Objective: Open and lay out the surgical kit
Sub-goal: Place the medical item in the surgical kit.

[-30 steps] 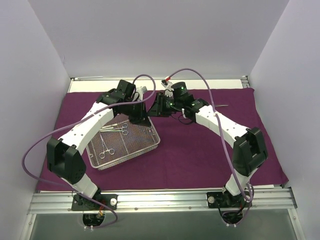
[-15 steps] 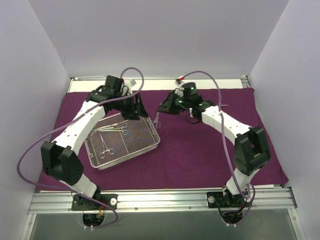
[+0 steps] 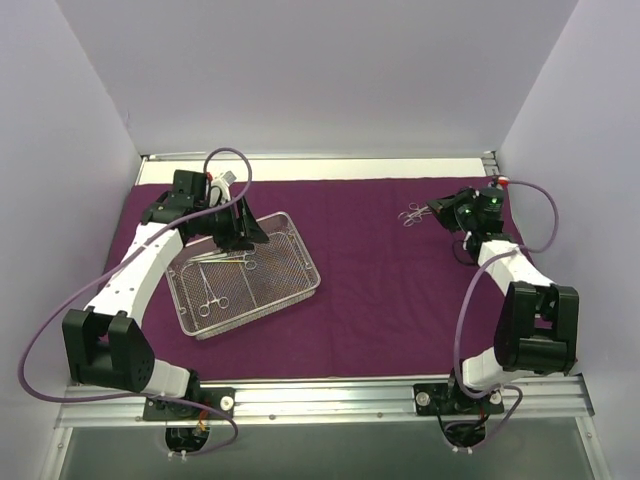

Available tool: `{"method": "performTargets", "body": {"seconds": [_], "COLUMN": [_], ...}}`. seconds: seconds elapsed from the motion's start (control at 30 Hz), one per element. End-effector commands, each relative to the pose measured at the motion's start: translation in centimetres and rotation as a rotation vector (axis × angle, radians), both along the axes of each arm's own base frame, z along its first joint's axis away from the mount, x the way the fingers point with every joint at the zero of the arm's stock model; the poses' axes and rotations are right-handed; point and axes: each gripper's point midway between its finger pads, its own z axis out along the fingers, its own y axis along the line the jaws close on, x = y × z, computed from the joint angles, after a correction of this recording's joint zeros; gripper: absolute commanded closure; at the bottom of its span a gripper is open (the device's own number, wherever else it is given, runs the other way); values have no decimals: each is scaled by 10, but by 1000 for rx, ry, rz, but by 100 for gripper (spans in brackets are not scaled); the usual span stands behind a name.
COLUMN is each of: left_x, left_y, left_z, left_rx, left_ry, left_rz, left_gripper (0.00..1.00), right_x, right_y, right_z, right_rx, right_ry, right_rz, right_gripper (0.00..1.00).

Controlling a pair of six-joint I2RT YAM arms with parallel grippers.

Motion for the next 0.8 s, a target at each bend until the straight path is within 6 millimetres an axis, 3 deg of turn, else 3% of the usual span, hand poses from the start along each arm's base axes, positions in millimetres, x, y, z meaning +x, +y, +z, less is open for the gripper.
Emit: {"method": "performTargets", "body": {"seconds": [0.0,0.2,0.5,0.77], "left_x": [13,13,16,17], "left_y": [3,19,31,32], "left_z": [13,7,0,-6], "left_rx": [-45,-55,-66,-67], "left_ry": [-89,-72,-43,-19], "left_rz": [-19,14,47,51], "left_gripper": [38,39,39,40], "right_x": [9,5,10,21], "right_y": [-23,-61,-83,-95], "right_z": [7,-30,-67,-83], "right_rx": [0,0,16,57], "right_ry": [-70,-31,-1,-16], "right_rz": [-78,-150,-183,-225], "right_gripper": [100,100,100,100]}}
